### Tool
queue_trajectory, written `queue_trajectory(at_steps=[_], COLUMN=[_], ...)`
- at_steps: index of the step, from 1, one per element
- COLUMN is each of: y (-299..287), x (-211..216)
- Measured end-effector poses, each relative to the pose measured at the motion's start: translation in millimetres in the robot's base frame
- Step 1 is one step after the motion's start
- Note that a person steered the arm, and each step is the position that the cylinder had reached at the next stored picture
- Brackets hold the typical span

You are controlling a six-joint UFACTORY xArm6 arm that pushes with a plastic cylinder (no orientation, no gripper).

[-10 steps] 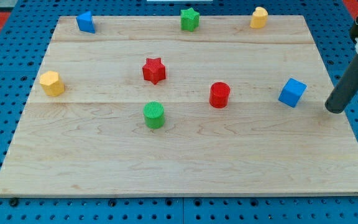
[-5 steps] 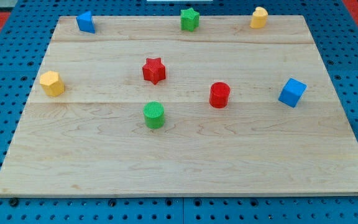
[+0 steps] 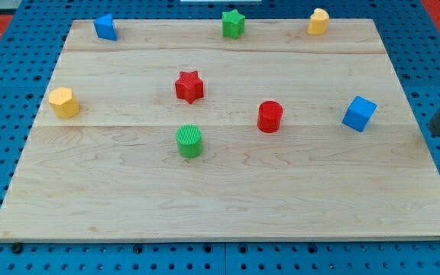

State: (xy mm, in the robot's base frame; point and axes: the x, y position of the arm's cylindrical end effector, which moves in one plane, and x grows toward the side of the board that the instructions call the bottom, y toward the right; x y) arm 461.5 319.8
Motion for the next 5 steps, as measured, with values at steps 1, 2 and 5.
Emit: queue_trajectory(at_steps=[1,2,5], y=[-36,-129,-225], x=[25,74,101])
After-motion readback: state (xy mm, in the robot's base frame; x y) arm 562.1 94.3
